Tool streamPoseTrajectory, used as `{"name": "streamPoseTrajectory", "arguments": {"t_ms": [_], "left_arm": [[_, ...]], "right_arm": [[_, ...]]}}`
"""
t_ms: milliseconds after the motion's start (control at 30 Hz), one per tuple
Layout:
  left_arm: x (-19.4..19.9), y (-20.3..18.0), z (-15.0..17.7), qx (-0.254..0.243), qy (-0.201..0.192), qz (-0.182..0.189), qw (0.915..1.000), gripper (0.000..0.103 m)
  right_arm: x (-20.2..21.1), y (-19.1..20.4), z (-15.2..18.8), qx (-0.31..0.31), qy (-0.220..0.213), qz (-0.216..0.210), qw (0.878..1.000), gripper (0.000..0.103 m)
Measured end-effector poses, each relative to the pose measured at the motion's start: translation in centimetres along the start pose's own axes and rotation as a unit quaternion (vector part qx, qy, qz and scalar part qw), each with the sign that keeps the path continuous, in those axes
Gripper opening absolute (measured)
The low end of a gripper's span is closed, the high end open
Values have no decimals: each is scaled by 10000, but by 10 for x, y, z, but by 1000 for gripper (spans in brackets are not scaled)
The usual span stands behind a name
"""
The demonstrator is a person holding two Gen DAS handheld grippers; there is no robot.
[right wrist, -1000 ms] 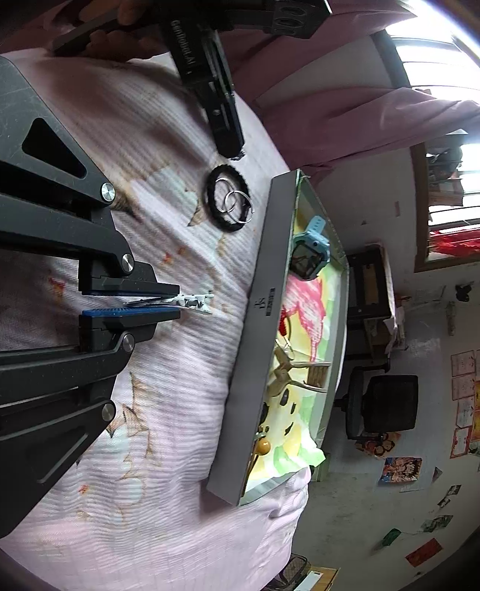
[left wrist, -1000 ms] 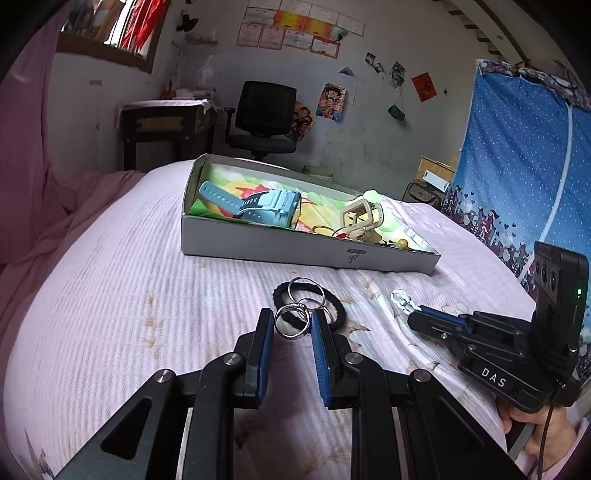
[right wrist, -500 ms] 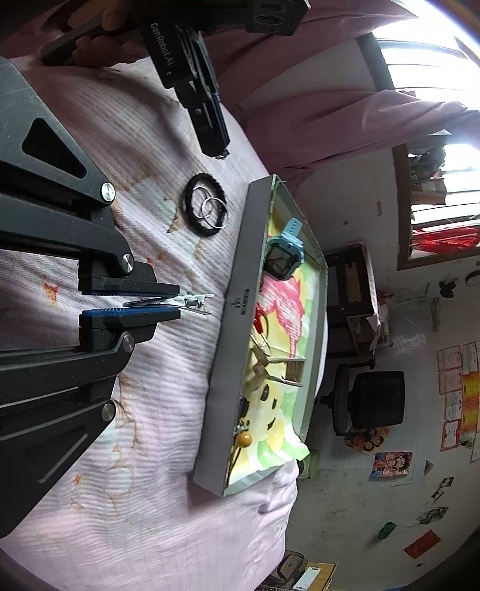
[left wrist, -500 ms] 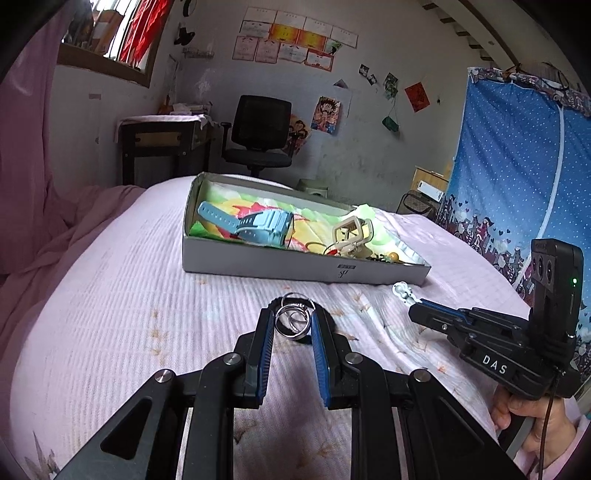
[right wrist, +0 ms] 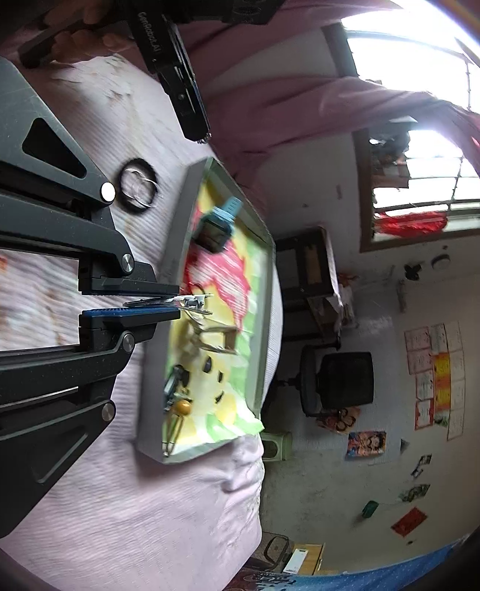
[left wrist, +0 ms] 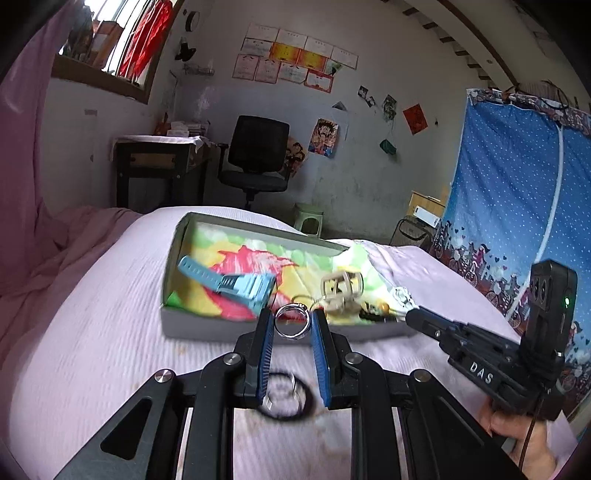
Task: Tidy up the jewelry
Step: 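Carry the ring and link bracelet into the white box and open both tools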
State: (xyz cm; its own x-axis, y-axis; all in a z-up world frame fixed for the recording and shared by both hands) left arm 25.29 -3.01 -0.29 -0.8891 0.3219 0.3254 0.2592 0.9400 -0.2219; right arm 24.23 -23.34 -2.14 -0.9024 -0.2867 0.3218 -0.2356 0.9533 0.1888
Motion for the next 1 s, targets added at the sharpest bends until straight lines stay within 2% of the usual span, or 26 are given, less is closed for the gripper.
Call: {"name": "streamPoseTrajectory", "arguments": {"t_ms": [233,467,733,1000], "left_arm": [[-53,-17,-15,10,169,-140,9998,20],[-95,-29,-6,-220,717,-378,9965,20],[-121,-36,12,-485,1347,-643,9876,20],[-136,-33,22,-483,1780,-761,9799,20]], "right_arm": [[-33,-24,-8,-315,23,324,9990,5],[-64,-53,-9,-649,219,493,9964,5],[-86,-64,1,-817,494,470,9943,5],[-97,-66,12,-884,729,401,9926,5]]}}
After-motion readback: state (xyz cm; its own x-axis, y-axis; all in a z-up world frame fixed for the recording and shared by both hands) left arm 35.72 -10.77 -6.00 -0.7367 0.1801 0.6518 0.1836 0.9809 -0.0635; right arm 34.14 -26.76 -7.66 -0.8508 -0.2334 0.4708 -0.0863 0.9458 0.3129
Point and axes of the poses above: each gripper's, at about its wrist camera, not at the fingertips, and x roughly against the way its jaws point, y to its left, z to its underside, the point moved 7 cm from there along -x, roughly the way its jaws point, and after that the axes turned 7 degrees about -y, right-handed, at the moved point
